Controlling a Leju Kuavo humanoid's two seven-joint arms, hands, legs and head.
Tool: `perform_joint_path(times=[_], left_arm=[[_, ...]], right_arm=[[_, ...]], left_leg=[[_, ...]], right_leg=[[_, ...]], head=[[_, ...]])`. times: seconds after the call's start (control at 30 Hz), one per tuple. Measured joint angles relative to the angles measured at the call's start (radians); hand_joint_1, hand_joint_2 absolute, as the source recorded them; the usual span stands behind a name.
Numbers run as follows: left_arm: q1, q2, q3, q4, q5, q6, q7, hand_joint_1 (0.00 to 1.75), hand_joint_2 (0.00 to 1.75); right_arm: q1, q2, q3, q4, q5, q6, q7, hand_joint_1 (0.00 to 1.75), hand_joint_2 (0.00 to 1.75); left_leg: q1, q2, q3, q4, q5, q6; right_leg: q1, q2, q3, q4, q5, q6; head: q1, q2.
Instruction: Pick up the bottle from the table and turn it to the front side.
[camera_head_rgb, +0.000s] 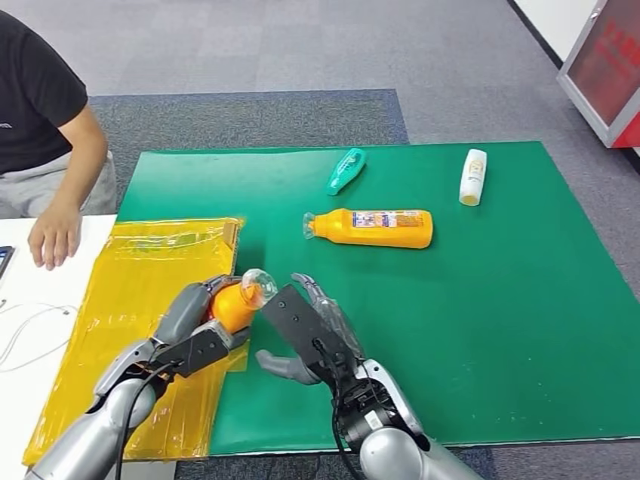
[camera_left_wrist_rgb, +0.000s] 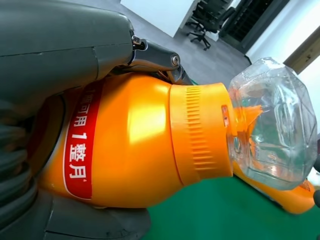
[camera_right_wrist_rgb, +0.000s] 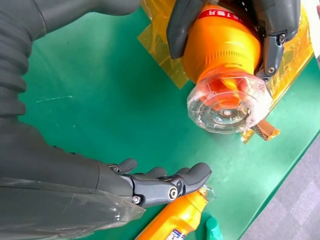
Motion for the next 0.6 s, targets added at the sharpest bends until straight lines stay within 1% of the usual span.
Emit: perform_joint_path(times=[0.07,0.1,0.17,0.37,0.6], left_arm=[[0.001,-0.003,0.002,0.000,0.001,0.002,0.006,0.32,1.75],[0.005,-0.005,0.003,0.000,0.003,0.004,0.013,0.06,1.75],[0.022,-0.012,0.004,0.001,0.007,0.008,0.028,0.00,1.75],[0.100,-0.023,0.005,0.026,0.001,0.021,0.060,0.00,1.75],[0.120,-0.024,0.013,0.039,-0.042,0.048,0.060,0.00,1.75]], right_arm=[[0.000,0.000,0.000,-0.001,0.001,0.000,0.000,0.00,1.75],[0.000,0.000,0.000,-0.002,0.001,0.000,0.000,0.00,1.75],[0.000,0.000,0.000,-0.002,0.003,0.001,0.000,0.00,1.75],[0.001,0.000,0.001,-0.003,0.008,0.004,0.000,0.00,1.75],[0.003,0.000,0.001,-0.003,0.012,0.007,0.000,0.00,1.75]], left_leg=[[0.000,0.000,0.000,0.000,0.000,0.000],[0.000,0.000,0.000,0.000,0.000,0.000],[0.000,0.000,0.000,0.000,0.000,0.000],[0.000,0.000,-0.005,0.000,0.002,-0.002],[0.000,-0.001,-0.008,0.000,0.003,-0.001]], right_leg=[[0.000,0.000,0.000,0.000,0.000,0.000],[0.000,0.000,0.000,0.000,0.000,0.000],[0.000,0.000,-0.002,0.000,0.000,0.000],[0.000,0.000,-0.009,0.000,0.001,-0.001],[0.000,-0.001,-0.011,0.000,0.001,-0.001]], head=[[0.000,0.000],[0.000,0.000],[0.000,0.000],[0.000,0.000],[0.000,0.000]])
